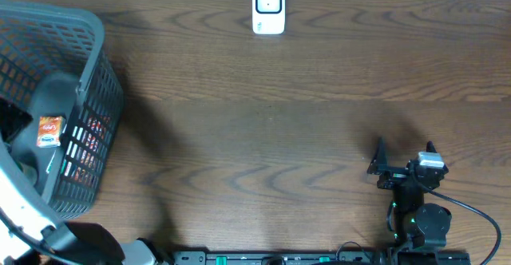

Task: Scan the item barcode
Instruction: 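Raise the left gripper over the basket and reach down inside, then grasp the green-capped bottle in the basket with the left gripper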

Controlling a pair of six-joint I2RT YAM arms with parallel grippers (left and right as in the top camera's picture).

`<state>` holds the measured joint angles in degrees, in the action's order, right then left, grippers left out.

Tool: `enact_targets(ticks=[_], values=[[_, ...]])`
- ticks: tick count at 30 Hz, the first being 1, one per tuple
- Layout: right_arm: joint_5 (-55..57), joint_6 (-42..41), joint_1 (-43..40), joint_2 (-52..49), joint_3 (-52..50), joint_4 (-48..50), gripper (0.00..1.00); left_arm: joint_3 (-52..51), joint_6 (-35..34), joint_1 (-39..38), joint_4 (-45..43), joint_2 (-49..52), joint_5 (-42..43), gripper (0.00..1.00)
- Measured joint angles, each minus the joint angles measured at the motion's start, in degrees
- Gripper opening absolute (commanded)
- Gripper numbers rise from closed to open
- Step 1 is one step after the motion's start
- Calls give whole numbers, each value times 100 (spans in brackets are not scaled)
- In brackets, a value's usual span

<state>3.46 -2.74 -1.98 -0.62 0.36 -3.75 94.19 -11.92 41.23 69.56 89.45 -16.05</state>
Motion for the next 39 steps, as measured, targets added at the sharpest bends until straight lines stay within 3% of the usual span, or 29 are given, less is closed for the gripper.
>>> enact_targets(ticks=[16,30,39], values=[[0,0,0,0,0,0,99,0,1392,295,-251,1237,-31,98],[0,0,0,-2,0,0,99,0,3150,1401,-426,1320,1812,98],[0,0,0,0,0,0,99,-511,3534,1615,-935,1318,2218,98]])
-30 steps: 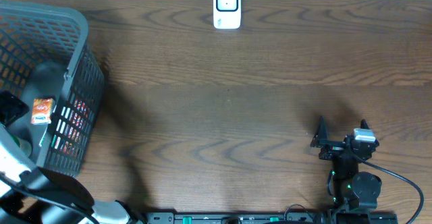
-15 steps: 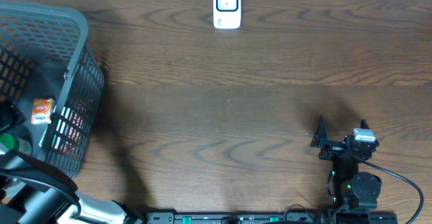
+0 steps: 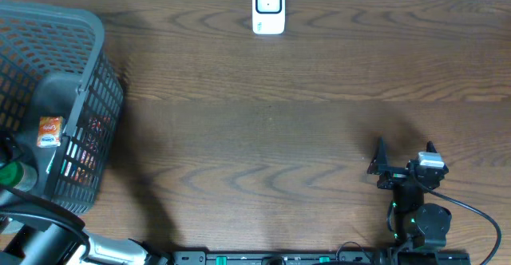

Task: Scan the item barcode
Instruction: 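Grasp the green-capped bottle in the basket with the left gripper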

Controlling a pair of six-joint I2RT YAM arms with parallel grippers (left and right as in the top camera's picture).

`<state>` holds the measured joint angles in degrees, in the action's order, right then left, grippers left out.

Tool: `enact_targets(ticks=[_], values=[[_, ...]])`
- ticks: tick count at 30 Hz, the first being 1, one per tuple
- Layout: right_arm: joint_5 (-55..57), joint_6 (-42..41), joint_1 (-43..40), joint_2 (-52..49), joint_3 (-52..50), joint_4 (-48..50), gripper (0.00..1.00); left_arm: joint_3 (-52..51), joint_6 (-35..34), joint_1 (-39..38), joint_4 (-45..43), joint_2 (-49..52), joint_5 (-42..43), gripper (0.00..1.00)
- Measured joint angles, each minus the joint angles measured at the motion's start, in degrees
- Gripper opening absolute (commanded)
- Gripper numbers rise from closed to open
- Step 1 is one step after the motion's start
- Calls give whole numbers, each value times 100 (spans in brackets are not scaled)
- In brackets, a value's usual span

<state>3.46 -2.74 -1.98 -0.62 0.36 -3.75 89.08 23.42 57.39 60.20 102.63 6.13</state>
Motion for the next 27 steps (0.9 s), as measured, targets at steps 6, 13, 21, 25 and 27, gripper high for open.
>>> enact_targets(ticks=[6,13,21,25,27], values=[[0,0,0,-2,0,2,99,-616,61,11,-568,-46,-63,98],[0,0,0,-2,0,0,99,-750,42,15,-684,-57,-66,98],[0,0,0,-2,0,0,99,-787,-282,15,-922,-57,-341,98],[0,0,0,-2,0,0,99,-787,-627,15,-1058,-57,-575,98],[0,0,0,-2,0,0,99,-787,-774,15,-1086,-57,-621,98]])
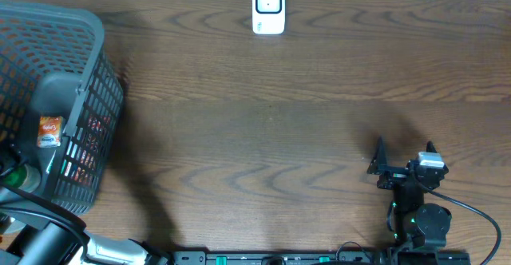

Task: Scan the item barcode
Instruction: 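Grasp the green-capped bottle in the basket with the left gripper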

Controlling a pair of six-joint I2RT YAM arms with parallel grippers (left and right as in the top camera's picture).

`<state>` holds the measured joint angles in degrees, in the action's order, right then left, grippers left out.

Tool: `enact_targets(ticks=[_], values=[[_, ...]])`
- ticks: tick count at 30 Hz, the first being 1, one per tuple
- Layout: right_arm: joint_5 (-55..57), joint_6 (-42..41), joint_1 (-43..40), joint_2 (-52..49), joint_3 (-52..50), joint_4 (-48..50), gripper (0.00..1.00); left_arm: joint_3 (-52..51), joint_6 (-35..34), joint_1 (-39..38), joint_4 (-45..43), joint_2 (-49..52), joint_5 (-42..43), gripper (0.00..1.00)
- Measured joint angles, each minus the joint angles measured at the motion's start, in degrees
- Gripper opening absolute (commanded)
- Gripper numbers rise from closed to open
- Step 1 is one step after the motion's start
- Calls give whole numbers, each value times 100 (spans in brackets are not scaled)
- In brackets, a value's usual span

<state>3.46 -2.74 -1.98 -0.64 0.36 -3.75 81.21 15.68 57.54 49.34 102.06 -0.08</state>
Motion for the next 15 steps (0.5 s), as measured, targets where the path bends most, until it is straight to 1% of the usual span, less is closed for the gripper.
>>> enact_targets(ticks=[5,15], values=[[0,2,0,0,0,2,99,0,-332,-20,-61,9,-33,98],[0,0,0,0,0,0,99,85,-494,-22,-225,205,-26,98]])
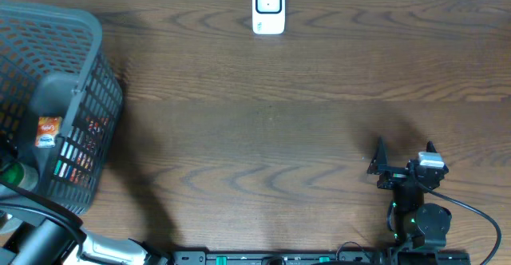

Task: Scan the item barcode
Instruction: 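Grasp the green-capped bottle in the basket with the left gripper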

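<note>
The white barcode scanner point(269, 8) stands at the table's far edge, in the middle. A grey mesh basket point(88, 121) fills the far left; an orange packet point(49, 132) lies inside it. My left arm point(40, 237) reaches up from the bottom left corner toward the basket's near left side. Its fingers are cut off by the frame edge and the basket wall. A round green thing point(12, 174) shows at that spot; whether it is held cannot be told. My right gripper point(406, 150) rests open and empty at the near right.
Red and white packaging point(84, 141) shows through the basket's mesh wall. A black cable point(479, 217) runs from the right arm's base point(423, 225). A dark rail point(279, 257) lines the table's near edge.
The basket has shifted slightly, its right wall now a little further left. The left arm has barely moved at the bottom left. The right arm and scanner are unchanged.
At first the left arm lay across the basket's near left corner, with dark parts over its inside. Later the arm sat lower and a round green thing showed at the basket's near left. The basket has shifted a little since. The right arm stayed parked.
</note>
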Controlling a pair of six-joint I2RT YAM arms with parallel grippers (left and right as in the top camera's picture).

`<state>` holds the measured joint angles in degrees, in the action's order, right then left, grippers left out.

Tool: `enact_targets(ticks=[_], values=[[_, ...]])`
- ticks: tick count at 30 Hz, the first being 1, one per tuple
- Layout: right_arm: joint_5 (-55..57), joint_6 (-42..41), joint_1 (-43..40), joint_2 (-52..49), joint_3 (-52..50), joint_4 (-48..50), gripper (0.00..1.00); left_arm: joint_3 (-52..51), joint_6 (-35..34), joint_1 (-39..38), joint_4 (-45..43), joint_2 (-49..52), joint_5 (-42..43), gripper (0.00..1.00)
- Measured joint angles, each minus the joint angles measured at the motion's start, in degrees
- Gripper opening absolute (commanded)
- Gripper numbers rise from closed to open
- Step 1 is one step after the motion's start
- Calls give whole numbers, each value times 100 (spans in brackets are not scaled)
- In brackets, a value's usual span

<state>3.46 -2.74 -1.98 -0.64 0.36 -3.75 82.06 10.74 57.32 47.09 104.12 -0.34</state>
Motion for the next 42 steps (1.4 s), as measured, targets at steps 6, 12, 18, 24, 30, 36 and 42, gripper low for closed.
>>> enact_targets(ticks=[6,12,18,24,30,36,42], values=[[0,0,0,0,0,2,99,-48,-24,0,140,610,68,87],[0,0,0,0,0,0,99,-127,-50,4,219,776,120,66],[0,0,0,0,0,0,99,-127,-48,4,258,750,140,62],[0,0,0,0,0,0,99,-129,-50,4,286,378,149,62],[0,0,0,0,0,2,99,-129,-323,4,282,-813,179,62],[0,2,0,0,0,0,99,-129,-654,15,313,-1978,1276,67],[0,2,0,0,0,0,99,-129,-798,-173,341,-3180,3270,67]])
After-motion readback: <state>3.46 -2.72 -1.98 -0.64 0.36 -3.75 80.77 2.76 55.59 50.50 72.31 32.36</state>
